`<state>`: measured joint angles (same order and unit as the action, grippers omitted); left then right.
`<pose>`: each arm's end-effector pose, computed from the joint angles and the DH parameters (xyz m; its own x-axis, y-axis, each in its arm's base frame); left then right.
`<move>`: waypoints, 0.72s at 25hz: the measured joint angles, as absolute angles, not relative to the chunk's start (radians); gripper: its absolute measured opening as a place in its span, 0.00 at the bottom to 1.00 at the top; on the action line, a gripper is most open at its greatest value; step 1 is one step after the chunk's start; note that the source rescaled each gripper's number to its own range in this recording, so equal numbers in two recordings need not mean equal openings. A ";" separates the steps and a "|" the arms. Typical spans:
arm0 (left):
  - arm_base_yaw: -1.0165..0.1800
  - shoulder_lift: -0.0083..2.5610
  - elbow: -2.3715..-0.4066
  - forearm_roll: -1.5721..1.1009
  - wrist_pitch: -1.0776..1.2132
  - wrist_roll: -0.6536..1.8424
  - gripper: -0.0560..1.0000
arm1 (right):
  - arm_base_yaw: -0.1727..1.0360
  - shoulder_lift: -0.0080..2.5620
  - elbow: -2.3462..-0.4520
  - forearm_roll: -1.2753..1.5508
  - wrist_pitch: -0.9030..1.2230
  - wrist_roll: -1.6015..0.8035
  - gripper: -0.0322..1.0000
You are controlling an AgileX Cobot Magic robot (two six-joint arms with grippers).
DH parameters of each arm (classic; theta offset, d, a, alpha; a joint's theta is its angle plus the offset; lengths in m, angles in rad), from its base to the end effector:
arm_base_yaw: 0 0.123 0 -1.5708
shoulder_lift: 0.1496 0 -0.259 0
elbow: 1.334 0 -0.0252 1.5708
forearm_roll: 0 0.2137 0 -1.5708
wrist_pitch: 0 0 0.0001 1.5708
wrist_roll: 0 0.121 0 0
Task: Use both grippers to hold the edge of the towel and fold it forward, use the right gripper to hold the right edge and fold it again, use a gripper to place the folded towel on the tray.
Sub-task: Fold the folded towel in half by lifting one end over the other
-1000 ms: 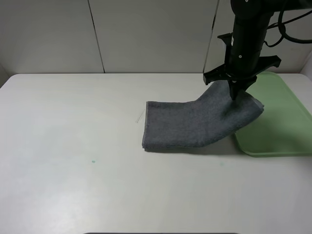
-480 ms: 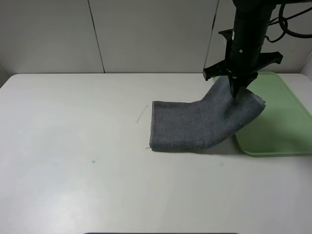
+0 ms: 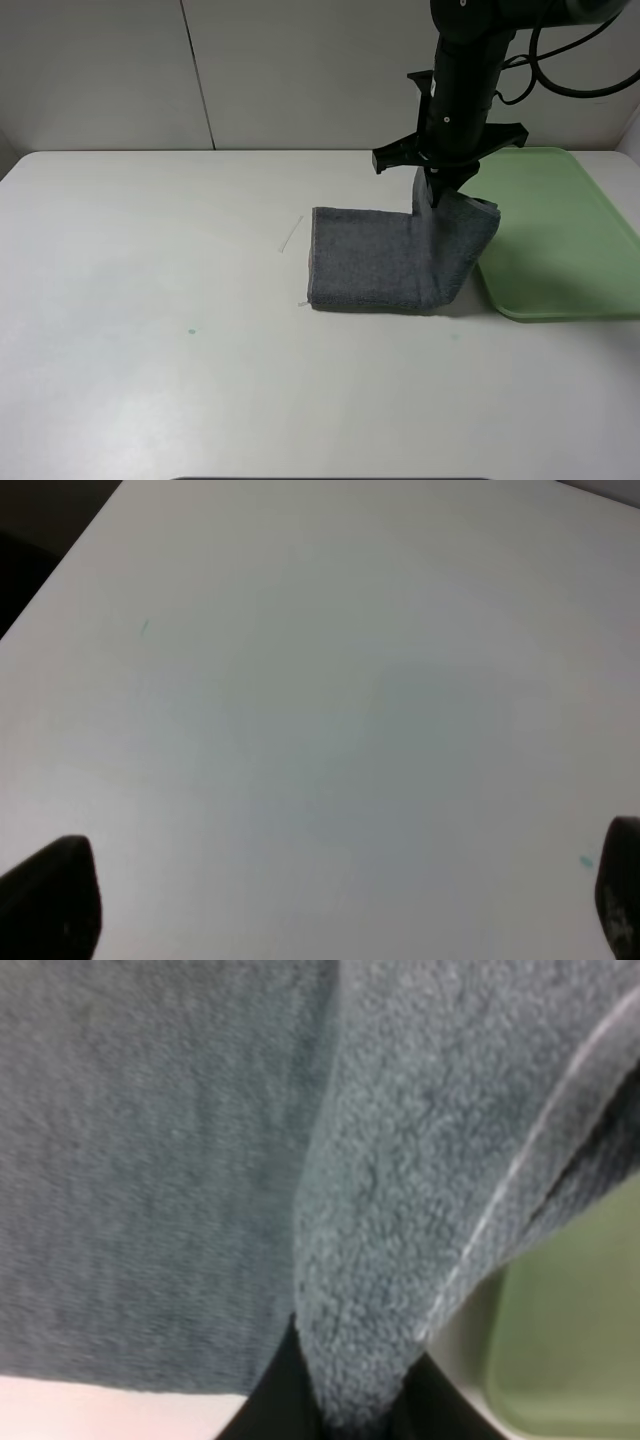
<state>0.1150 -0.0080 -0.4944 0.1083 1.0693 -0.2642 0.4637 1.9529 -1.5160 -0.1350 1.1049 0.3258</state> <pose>0.0127 0.0130 0.2439 -0.4044 -0.2576 -0.8775 -0.2894 0.9463 -0.1443 0.3240 0.1457 0.1774 -0.9699 -0.1945 -0.1467 -0.1837 0.9794 -0.0839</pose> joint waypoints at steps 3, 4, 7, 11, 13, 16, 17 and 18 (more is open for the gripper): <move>0.115 -0.008 -0.494 0.108 1.069 -0.264 1.00 | 0.466 1.953 -1.517 -0.119 1.100 0.340 0.08; 0.115 -0.008 -0.494 0.108 1.069 -0.264 1.00 | 0.470 1.953 -1.518 -0.118 1.100 0.345 0.08; 0.115 -0.008 -0.494 0.108 1.069 -0.264 1.00 | 0.486 1.953 -1.521 -0.115 1.089 0.363 0.08; 0.115 -0.008 -0.494 0.108 1.069 -0.264 1.00 | 0.498 1.953 -1.521 -0.095 1.069 0.389 0.08; 0.115 -0.008 -0.494 0.108 1.069 -0.264 1.00 | 0.498 1.953 -1.521 -0.079 1.058 0.394 0.08; 0.115 -0.008 -0.494 0.108 1.069 -0.264 1.00 | 0.498 1.953 -1.521 -0.060 1.047 0.397 0.08; 0.115 -0.008 -0.494 0.108 1.069 -0.264 1.00 | 0.498 1.953 -1.521 -0.057 1.046 0.397 0.08; 0.115 -0.008 -0.494 0.108 1.069 -0.264 1.00 | 0.498 1.953 -1.521 -0.053 1.044 0.397 0.08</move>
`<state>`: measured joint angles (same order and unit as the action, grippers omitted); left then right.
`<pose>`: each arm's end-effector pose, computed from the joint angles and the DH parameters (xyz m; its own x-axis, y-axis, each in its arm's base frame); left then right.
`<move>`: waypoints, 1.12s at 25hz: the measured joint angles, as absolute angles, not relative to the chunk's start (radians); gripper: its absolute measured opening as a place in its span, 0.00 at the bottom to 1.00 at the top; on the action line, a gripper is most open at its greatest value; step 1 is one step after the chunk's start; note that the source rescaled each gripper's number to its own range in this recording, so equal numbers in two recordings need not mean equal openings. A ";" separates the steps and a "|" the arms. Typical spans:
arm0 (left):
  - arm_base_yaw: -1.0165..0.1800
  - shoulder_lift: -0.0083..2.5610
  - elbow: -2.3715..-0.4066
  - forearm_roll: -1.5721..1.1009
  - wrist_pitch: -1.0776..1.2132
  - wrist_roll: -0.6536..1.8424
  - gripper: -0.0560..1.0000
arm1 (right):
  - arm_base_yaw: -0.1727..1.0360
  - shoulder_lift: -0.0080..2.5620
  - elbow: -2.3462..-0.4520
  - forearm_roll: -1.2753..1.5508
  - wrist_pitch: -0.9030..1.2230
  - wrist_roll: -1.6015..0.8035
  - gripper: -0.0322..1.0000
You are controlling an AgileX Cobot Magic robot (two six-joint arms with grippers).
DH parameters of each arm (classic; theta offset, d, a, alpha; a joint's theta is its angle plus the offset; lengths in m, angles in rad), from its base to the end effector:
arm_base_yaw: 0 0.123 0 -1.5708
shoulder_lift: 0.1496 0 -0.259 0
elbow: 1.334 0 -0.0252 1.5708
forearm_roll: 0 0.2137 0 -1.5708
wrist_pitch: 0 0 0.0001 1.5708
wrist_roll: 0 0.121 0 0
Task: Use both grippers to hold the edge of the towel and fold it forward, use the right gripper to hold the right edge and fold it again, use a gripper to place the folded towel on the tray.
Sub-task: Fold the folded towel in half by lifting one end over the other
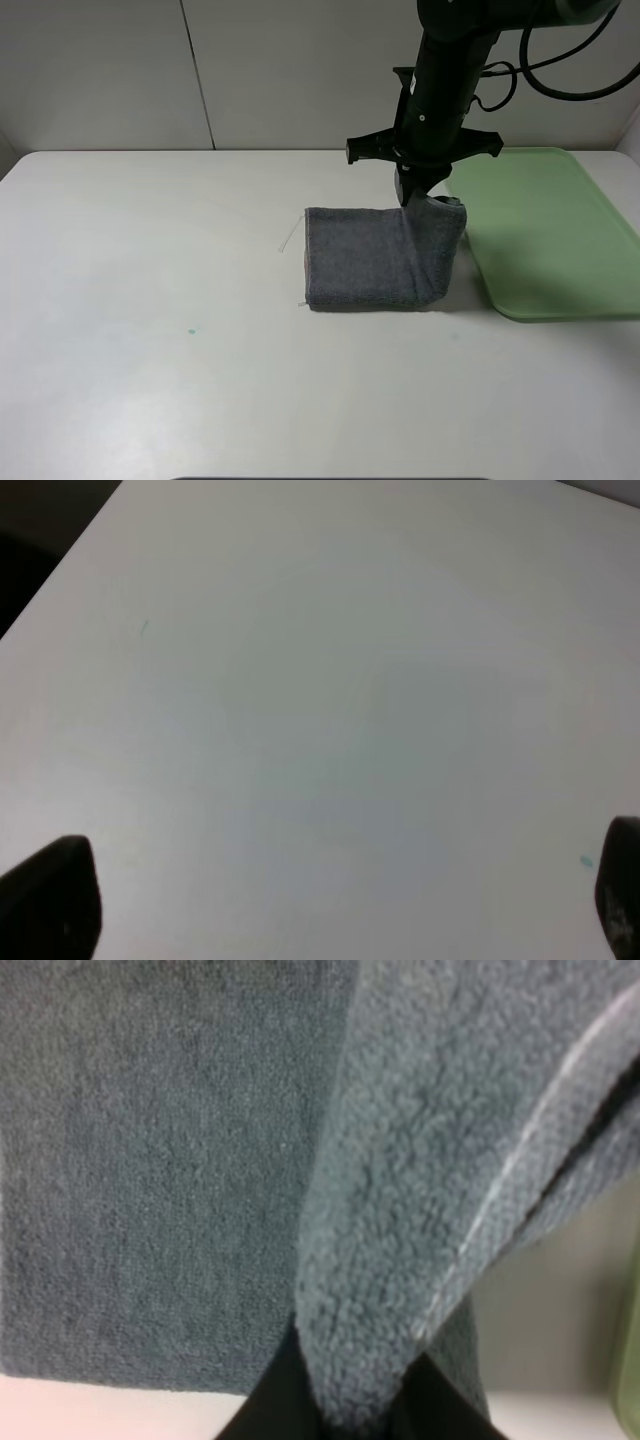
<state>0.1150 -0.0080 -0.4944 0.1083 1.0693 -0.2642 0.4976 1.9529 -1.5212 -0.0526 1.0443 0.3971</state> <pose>0.0127 0.0130 0.2439 -0.4044 -0.2576 -0.8775 -0.2894 0.9463 -0.1443 0.3214 0.1683 0.1789 -0.9755 -0.1181 -0.1854 -0.1247 0.9919 0.0241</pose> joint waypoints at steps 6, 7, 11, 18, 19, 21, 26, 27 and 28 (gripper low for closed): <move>0.115 -0.008 -0.494 0.108 1.069 -0.264 1.00 | 0.509 1.958 -1.521 -0.037 1.017 0.422 0.08; 0.115 -0.008 -0.494 0.108 1.069 -0.264 1.00 | 0.513 1.961 -1.521 -0.037 1.014 0.425 0.08; 0.115 -0.008 -0.494 0.108 1.069 -0.264 1.00 | 0.529 1.980 -1.522 -0.019 0.996 0.443 0.08; 0.115 -0.008 -0.494 0.107 1.069 -0.264 1.00 | 0.560 1.991 -1.522 -0.012 0.969 0.458 0.08; 0.115 -0.008 -0.494 0.107 1.069 -0.264 1.00 | 0.564 1.991 -1.522 -0.012 0.967 0.465 0.08; 0.115 -0.008 -0.494 0.107 1.069 -0.264 1.00 | 0.567 1.992 -1.522 -0.010 0.958 0.474 0.08; 0.115 -0.008 -0.494 0.107 1.069 -0.264 1.00 | 0.579 1.996 -1.522 0.000 0.941 0.486 0.08; 0.115 -0.008 -0.494 0.107 1.069 -0.264 1.00 | 0.580 1.996 -1.522 0.000 0.936 0.491 0.08; 0.115 -0.008 -0.494 0.107 1.069 -0.264 1.00 | 0.581 1.996 -1.522 0.000 0.929 0.493 0.08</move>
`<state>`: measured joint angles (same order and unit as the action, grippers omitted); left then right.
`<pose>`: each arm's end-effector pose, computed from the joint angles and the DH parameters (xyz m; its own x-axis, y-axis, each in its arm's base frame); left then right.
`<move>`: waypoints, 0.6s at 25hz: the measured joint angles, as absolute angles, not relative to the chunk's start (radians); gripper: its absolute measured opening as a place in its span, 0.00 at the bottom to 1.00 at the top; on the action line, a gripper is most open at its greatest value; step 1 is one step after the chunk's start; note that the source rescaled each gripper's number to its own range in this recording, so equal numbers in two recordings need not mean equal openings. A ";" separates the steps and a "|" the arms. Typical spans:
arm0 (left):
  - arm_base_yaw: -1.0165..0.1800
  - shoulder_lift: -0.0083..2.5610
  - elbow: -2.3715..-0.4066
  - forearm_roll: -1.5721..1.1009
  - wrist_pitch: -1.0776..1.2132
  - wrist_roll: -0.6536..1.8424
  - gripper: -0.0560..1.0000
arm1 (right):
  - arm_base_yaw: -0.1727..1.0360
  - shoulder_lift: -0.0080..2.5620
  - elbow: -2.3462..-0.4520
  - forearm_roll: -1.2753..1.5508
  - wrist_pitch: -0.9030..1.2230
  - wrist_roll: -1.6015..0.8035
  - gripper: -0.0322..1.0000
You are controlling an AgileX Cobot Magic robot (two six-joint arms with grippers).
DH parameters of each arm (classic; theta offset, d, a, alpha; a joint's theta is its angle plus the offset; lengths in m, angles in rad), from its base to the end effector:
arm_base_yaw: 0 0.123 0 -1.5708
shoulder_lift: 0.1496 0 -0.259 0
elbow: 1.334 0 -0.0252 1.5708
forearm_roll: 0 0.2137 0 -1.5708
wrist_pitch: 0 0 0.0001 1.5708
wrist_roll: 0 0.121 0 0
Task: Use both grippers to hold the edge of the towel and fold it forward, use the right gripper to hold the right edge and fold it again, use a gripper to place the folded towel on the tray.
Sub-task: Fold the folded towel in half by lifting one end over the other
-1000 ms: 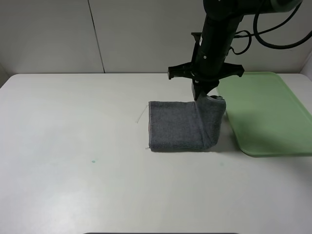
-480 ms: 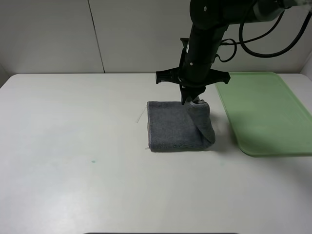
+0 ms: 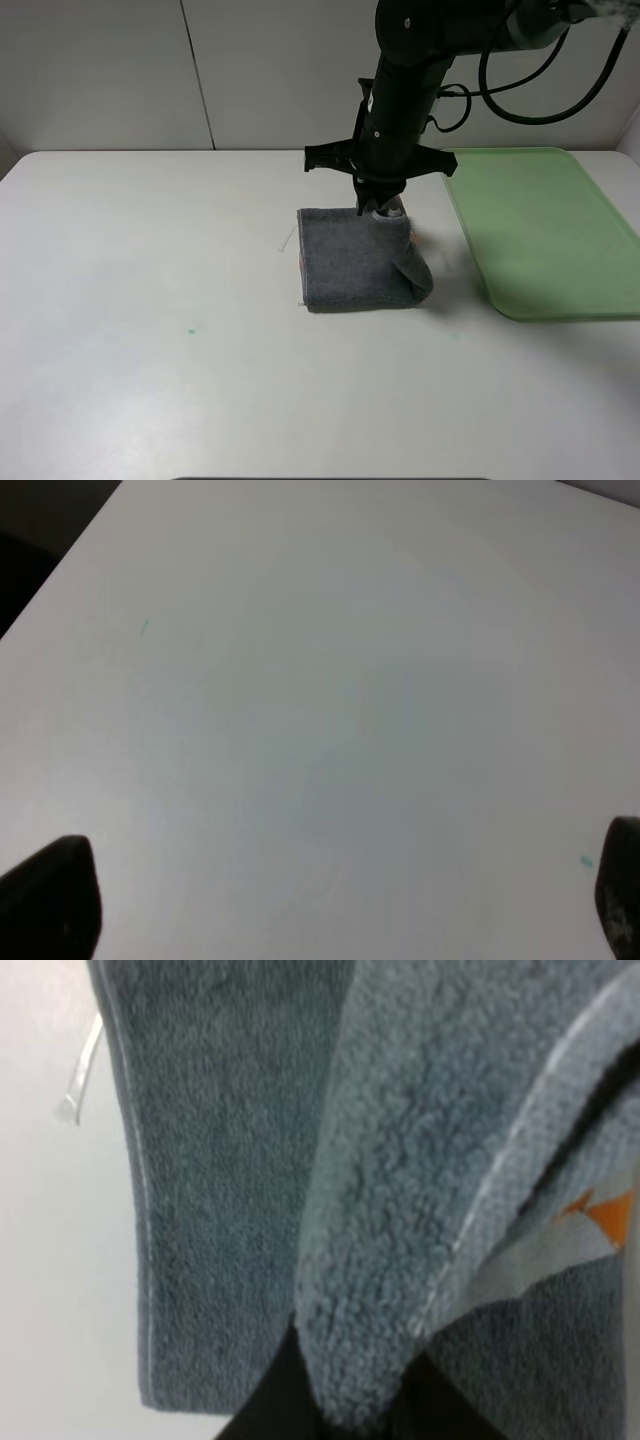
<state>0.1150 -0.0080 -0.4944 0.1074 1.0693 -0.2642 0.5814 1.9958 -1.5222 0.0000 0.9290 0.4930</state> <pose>0.0128 0.0129 0.2439 -0.4045 -0.2580 -0.8774 -0.2889 0.9463 -0.1451 0.3165 0.2080 0.1661 -0.9722 -0.0726 -0.2225 -0.1011 0.9877 0.1196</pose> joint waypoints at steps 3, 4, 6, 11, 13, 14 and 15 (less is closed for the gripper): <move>0.115 -0.008 -0.494 0.107 1.069 -0.264 1.00 | 0.588 1.996 -1.522 0.000 0.915 0.495 0.08; 0.115 -0.008 -0.494 0.107 1.069 -0.264 1.00 | 0.590 1.996 -1.522 0.000 0.914 0.496 0.08; 0.115 -0.008 -0.494 0.107 1.069 -0.264 1.00 | 0.590 1.998 -1.522 0.008 0.910 0.496 0.08; 0.115 -0.008 -0.494 0.107 1.069 -0.264 1.00 | 0.590 1.999 -1.522 0.023 0.901 0.498 0.08; 0.115 -0.008 -0.494 0.107 1.069 -0.264 1.00 | 0.590 1.999 -1.522 0.028 0.901 0.493 0.08; 0.115 -0.008 -0.494 0.107 1.069 -0.264 1.00 | 0.590 1.999 -1.522 0.035 0.901 0.491 0.08; 0.115 -0.008 -0.494 0.107 1.069 -0.264 1.00 | 0.590 1.999 -1.522 0.042 0.900 0.489 0.08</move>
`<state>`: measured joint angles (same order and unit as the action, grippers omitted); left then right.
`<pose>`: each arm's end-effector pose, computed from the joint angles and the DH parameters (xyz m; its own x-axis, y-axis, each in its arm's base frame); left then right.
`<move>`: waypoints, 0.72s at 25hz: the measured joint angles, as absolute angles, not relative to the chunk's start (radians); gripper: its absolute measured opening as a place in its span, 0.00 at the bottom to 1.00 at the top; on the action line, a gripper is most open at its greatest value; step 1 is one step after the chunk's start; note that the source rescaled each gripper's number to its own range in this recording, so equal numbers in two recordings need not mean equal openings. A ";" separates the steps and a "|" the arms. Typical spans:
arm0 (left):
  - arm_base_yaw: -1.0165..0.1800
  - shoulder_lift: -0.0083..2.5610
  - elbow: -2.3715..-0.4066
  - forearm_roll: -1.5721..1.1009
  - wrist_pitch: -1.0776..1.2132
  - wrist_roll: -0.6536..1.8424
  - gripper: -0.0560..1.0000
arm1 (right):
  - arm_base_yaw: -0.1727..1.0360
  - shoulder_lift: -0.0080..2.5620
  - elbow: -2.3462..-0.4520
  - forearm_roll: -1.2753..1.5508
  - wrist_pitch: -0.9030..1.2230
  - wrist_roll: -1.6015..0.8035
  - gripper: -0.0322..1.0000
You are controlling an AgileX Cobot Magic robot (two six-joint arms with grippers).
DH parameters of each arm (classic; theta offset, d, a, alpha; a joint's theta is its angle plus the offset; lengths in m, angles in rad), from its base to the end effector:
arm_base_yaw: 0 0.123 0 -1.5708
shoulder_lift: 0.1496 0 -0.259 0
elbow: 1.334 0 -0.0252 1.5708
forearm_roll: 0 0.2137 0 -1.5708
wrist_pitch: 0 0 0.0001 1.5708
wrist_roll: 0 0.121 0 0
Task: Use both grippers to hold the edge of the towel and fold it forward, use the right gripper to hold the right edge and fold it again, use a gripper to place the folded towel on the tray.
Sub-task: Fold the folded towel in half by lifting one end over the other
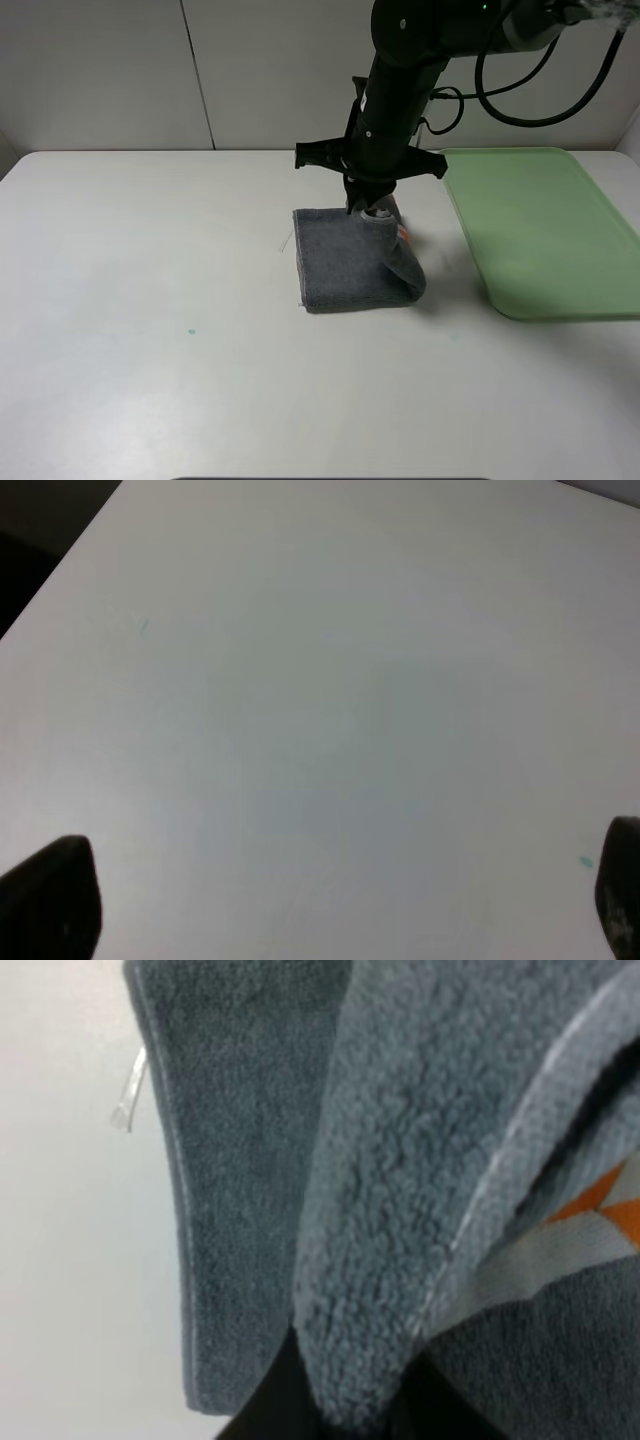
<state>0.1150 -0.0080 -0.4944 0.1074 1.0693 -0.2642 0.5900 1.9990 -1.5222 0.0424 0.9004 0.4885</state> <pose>0.0128 0.0129 0.2439 -0.4045 -0.2580 -0.8774 -0.2889 0.9463 -0.1451 0.3153 0.2160 0.1659 -0.9724 -0.0588 -0.2259 -0.0975 0.9816 0.1644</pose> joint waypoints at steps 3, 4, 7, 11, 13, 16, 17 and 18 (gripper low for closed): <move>0.115 -0.008 -0.494 0.107 1.069 -0.264 1.00 | 0.590 1.999 -1.522 0.055 0.900 0.482 0.08; 0.115 -0.008 -0.494 0.107 1.069 -0.264 1.00 | 0.590 1.999 -1.522 0.057 0.900 0.479 0.08; 0.115 -0.008 -0.494 0.107 1.069 -0.264 1.00 | 0.590 1.999 -1.522 0.062 0.900 0.468 0.08; 0.115 -0.008 -0.494 0.107 1.069 -0.264 1.00 | 0.590 1.999 -1.522 0.077 0.895 0.463 0.11; 0.115 -0.008 -0.494 0.107 1.069 -0.264 1.00 | 0.590 1.999 -1.522 0.094 0.890 0.449 0.26; 0.115 -0.008 -0.494 0.107 1.069 -0.264 1.00 | 0.590 1.999 -1.522 0.130 0.866 0.439 0.77; 0.115 -0.008 -0.494 0.107 1.069 -0.264 1.00 | 0.590 1.999 -1.522 0.137 0.860 0.429 0.87; 0.115 -0.008 -0.494 0.107 1.069 -0.264 1.00 | 0.590 1.999 -1.522 0.144 0.851 0.417 0.92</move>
<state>0.1150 -0.0080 -0.4944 0.1074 1.0693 -0.2642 0.5900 1.9990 -1.5222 0.1439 0.8513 0.4175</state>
